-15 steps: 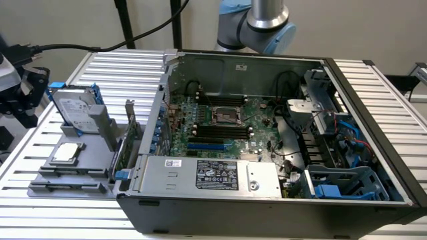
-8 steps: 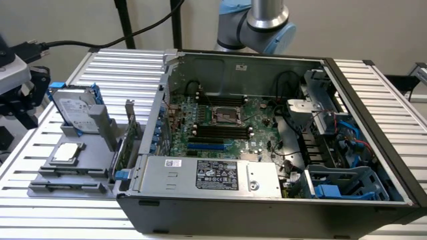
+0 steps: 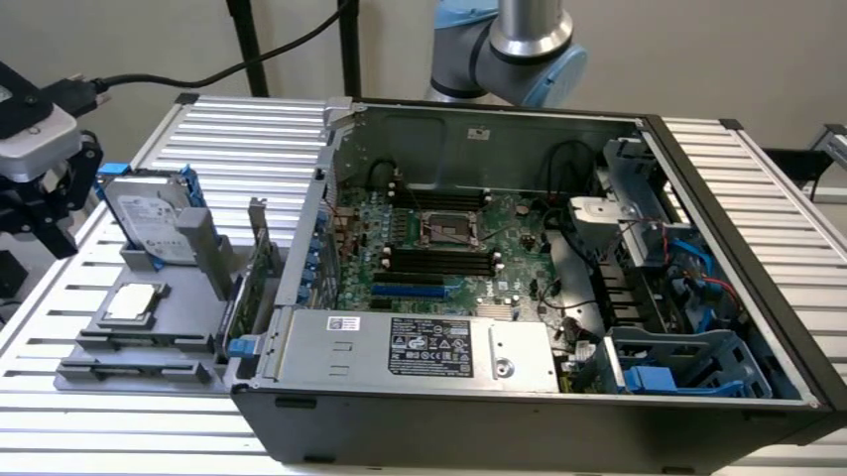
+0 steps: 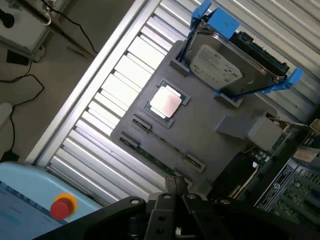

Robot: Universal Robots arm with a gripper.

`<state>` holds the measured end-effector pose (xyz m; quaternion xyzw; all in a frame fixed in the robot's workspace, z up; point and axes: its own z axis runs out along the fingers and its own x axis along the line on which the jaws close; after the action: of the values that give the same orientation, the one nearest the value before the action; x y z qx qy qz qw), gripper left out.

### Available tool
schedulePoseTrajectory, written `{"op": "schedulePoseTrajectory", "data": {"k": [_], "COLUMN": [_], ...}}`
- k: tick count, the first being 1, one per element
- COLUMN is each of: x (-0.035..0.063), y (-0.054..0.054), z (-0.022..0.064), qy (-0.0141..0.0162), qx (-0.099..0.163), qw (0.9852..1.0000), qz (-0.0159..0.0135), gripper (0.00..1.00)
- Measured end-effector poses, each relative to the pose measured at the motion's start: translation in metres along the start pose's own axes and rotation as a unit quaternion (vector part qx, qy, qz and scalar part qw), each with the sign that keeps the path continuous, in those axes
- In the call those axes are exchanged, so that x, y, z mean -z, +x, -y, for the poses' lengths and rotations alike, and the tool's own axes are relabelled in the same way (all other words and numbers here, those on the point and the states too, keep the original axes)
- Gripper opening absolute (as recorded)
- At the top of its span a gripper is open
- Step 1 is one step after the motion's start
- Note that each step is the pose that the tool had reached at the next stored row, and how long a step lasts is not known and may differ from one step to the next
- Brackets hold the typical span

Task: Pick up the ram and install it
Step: 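Pick up the ram and move it above insertion slot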

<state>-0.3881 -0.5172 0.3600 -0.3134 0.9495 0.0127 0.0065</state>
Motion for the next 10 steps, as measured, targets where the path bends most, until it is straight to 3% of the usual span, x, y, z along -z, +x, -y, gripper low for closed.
{"op": "schedulePoseTrajectory", "data": {"k": [5,10], "x": [-0.0018,-0.0037], "y": [0.0,0.0001], "z": [0.0,0.0001], "qy": [-0.0009,-0.0018], "qx": [0.045,0.091], "qw": [0.999,0.9959], "qz": [-0.0009,-0.0018], "gripper": [0.11,0.11]}}
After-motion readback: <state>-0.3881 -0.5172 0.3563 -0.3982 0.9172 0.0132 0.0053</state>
